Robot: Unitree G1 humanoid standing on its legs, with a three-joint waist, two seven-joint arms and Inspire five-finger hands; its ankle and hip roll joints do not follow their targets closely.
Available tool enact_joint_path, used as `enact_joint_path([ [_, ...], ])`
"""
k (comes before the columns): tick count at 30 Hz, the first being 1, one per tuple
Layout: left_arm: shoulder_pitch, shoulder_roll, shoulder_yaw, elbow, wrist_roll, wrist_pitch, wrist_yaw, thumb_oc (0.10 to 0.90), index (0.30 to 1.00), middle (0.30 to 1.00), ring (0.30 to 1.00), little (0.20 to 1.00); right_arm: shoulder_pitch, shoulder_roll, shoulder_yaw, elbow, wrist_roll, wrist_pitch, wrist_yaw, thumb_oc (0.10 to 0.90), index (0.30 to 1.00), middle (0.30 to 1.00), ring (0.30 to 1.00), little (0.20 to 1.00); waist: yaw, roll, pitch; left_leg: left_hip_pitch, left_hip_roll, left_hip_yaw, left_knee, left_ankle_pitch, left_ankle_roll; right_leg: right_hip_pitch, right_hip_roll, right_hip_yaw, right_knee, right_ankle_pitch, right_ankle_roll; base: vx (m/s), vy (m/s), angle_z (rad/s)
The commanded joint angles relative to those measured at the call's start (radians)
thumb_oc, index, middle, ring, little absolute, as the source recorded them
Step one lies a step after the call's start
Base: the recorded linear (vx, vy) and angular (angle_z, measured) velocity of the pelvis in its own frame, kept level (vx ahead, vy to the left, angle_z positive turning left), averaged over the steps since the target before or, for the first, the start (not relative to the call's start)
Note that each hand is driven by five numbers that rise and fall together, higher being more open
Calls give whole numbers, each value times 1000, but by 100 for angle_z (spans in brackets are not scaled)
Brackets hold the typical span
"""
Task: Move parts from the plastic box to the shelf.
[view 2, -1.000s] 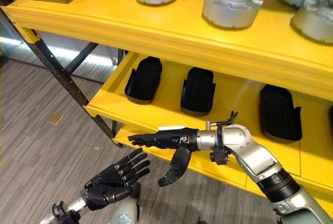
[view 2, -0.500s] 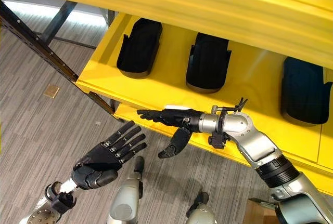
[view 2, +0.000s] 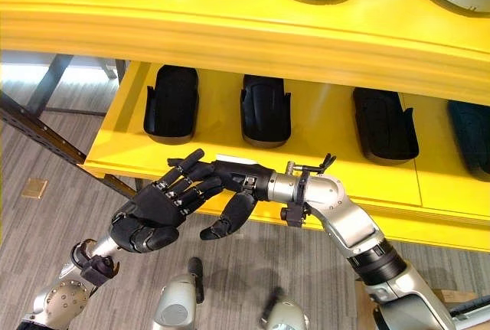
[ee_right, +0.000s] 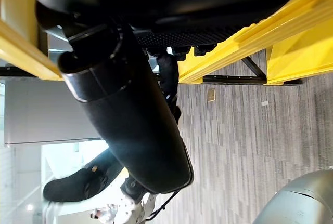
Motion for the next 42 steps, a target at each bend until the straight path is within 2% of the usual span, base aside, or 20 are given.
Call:
enact_joint_path([
  [1,42,2,-28,-116,-32,28,-40,900,1000,1000,1000,1000,-54,24,-13,-34,122,-67,-32,900,1000,1000,1000,1000,8,-18,-108,67,-81,48,-56,-71,53,-26,21,-9,-29,68,26,-52,-183,11],
  [3,33,-8,-41,-90,-26,4,-50,900,1000,1000,1000,1000,-54,3,-25,-23,121,-98,-33,900,1000,1000,1000,1000,-6,-12,-103,46,-100,44,-56,-85,46,-51,30,11,-22,42,29,-67,-209,0],
  [5,27,-7,-47,-78,-7,-23,-64,900,1000,1000,1000,1000,-41,-2,-42,-35,112,-118,-23,900,1000,1000,1000,1000,-26,-4,-92,35,-105,83,-43,-96,53,-67,26,2,-13,34,24,-124,-127,-6],
  [6,26,-5,-54,-76,2,-41,-82,900,1000,1000,1000,1000,-31,-11,-51,-51,105,-131,-3,900,1000,1000,1000,1000,-39,-1,-85,20,-103,108,4,-122,57,-77,19,-3,-5,26,15,-154,-123,-1],
  [7,30,-16,-59,-81,18,-53,-88,900,1000,1000,1000,1000,-24,-16,-62,-60,97,-134,13,900,1000,1000,1000,1000,-37,-2,-73,-32,-98,70,91,-129,39,-74,20,12,-2,27,4,-115,-109,5],
  [9,41,-34,-60,-89,27,-70,-80,900,1000,1000,1000,1000,-32,-4,-54,-68,81,-115,20,900,1000,1000,1000,1000,-35,1,-59,-71,-67,28,178,-108,11,-67,29,39,2,18,-12,-41,9,-3],
  [10,58,-46,-63,-89,7,-85,-83,900,1000,1000,1000,1000,-62,7,-36,-57,73,-96,32,900,1000,1000,1000,1000,-45,6,-60,-52,-15,30,176,-109,6,-85,16,63,38,3,-18,-92,206,-15],
  [13,66,-54,-61,-108,5,-124,-68,900,1000,1000,1000,1000,-91,-2,-2,-52,59,-108,47,900,1000,1000,1000,1000,-52,7,-81,-8,85,-1,83,-20,-32,-145,-16,89,105,-18,-16,-130,307,-40],
  [14,73,-63,-62,-106,14,-144,-62,900,1000,1000,1000,1000,-108,-13,11,-52,93,-108,53,900,1000,1000,1000,1000,-53,2,-90,10,136,-23,36,43,-56,-174,-33,100,145,-31,-15,-139,363,-52],
  [16,68,-73,-62,-107,6,-147,-40,900,1000,1000,1000,1000,-119,-12,20,-61,96,-99,42,900,1000,1000,1000,1000,-54,6,-104,14,216,-42,-31,160,-77,-218,-49,104,195,-32,-27,-143,385,-59],
  [18,57,-92,-58,-96,-17,-107,-50,900,1000,1000,1000,1000,-139,-19,24,-55,100,-93,41,900,1000,1000,1000,1000,-63,8,-113,36,259,-25,-84,204,-93,-248,-84,109,247,-46,-24,-106,420,-19],
  [20,49,-113,-62,-87,-13,-99,-18,900,1000,1000,1000,1000,-156,-23,22,-45,100,-86,45,900,1000,1000,1000,1000,-76,7,-119,55,282,-28,-119,226,-117,-273,-124,131,302,-66,-6,-97,529,8],
  [23,46,-99,-46,-77,32,-149,72,900,1000,1000,1000,1000,-178,-27,12,-8,101,-81,69,900,1000,1000,1000,1000,-85,22,-119,92,251,-10,-154,164,-117,-300,-179,159,352,-65,27,-80,459,8],
  [25,50,-71,-30,-85,86,-168,154,900,1000,1000,1000,1000,-167,-37,-2,6,113,-71,55,900,1000,1000,1000,1000,-78,35,-118,72,236,3,-129,130,-97,-290,-208,159,345,-45,33,-117,442,10],
  [27,61,-42,-10,-84,151,-183,195,900,1000,1000,1000,1000,-144,-63,-16,15,116,-74,26,900,1000,1000,1000,1000,-68,44,-117,49,197,-6,-100,79,-77,-258,-233,169,296,-10,66,-88,337,27],
  [30,107,17,46,-83,253,-207,180,900,1000,1000,1000,1000,-76,-105,-47,-10,125,-81,-6,900,1000,1000,1000,1000,-45,62,-122,56,152,-6,-93,51,-69,-186,-266,164,175,67,120,10,290,39],
  [31,129,38,69,-89,261,-214,179,900,1000,1000,1000,1000,-50,-113,-60,-19,127,-80,-8,900,1000,1000,1000,1000,-37,61,-125,71,141,2,-88,39,-67,-154,-286,146,129,101,132,66,208,27],
  [35,183,85,132,-112,309,-271,190,900,1000,1000,1000,1000,-24,-111,-73,-32,108,-72,-29,900,1000,1000,1000,1000,-11,57,-135,94,130,29,-78,20,-66,-91,-319,100,54,150,152,36,118,12],
  [40,231,114,189,-116,400,-326,200,900,1000,1000,1000,1000,-10,-104,-88,-29,98,-65,-67,900,1000,1000,1000,1000,32,42,-138,93,129,31,-57,13,-70,-23,-347,38,-3,180,170,12,6,14],
  [42,246,125,200,-111,430,-323,182,900,1000,1000,1000,1000,-8,-104,-92,-24,85,-69,-68,900,1000,1000,1000,1000,42,40,-139,87,133,31,-54,18,-74,-14,-347,27,-13,184,173,-13,-8,11],
])
